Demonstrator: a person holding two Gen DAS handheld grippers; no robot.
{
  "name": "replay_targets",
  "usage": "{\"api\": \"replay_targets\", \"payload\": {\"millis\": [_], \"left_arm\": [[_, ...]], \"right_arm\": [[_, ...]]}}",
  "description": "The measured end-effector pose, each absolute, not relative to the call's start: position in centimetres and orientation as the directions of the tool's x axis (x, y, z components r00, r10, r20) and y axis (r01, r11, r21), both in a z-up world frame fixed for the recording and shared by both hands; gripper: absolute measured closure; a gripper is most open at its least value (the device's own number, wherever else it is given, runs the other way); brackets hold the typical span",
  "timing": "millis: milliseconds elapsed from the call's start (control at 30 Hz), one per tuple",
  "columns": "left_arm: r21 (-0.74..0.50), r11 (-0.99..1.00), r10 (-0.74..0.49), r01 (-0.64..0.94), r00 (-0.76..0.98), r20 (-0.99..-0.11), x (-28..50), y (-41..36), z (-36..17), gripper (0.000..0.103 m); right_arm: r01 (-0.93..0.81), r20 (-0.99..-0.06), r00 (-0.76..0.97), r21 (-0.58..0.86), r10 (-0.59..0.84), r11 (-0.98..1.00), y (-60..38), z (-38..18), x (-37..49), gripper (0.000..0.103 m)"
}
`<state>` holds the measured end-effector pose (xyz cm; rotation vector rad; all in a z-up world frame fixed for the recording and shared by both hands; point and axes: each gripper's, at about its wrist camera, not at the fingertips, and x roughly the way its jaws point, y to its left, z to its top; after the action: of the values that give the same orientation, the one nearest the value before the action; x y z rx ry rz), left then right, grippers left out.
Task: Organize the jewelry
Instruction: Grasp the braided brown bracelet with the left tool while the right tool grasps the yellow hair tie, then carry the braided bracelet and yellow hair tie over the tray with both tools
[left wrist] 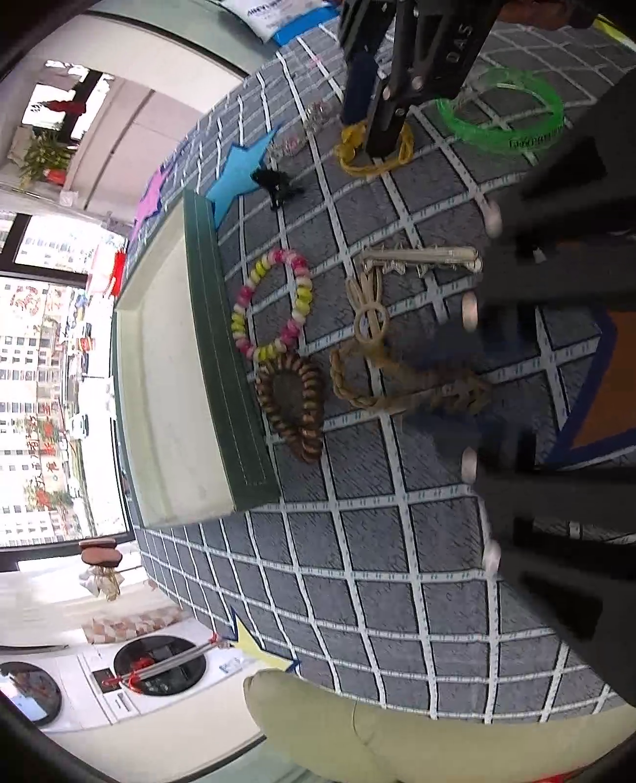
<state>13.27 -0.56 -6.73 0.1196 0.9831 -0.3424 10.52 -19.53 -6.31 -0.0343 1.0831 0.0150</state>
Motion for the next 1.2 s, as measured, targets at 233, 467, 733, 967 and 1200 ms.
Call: {"api": "replay_targets", "payload": {"millis": [233, 467, 733, 967, 1200], "left_arm": [[-0.146, 0.93, -0.308, 0.337, 0.498, -0.811, 12.6, 0.8, -5.3, 0.08], [-0.19, 0.913, -0.368, 0.362, 0.526, -0.767, 11.7, 1.4, -2.0, 0.08], [-0.21, 0.896, -0.412, 0.391, 0.555, -0.723, 13.0, 1.0, 2.0, 0.08], [-0.174, 0.903, -0.394, 0.393, 0.594, -0.701, 14.9, 0.6, 3.7, 0.08], [-0.191, 0.903, -0.395, 0.384, 0.572, -0.719, 14.9, 0.3, 2.3, 0.08]], "right_arm": [[-0.024, -0.874, 0.482, 0.049, 0.055, 0.999, -19.9, -5.7, 9.8, 0.099], [-0.012, -0.841, 0.528, 0.129, 0.116, 0.992, -21.6, -2.9, 9.8, 0.099], [-0.027, -0.799, 0.576, 0.196, 0.175, 0.98, -22.9, 1.1, 11.3, 0.099], [-0.037, -0.792, 0.581, 0.207, 0.19, 0.978, -23.7, 3.0, 13.2, 0.099], [-0.039, -0.889, 0.446, 0.099, 0.106, 0.994, -23.6, -2.8, 11.6, 0.034]]}}
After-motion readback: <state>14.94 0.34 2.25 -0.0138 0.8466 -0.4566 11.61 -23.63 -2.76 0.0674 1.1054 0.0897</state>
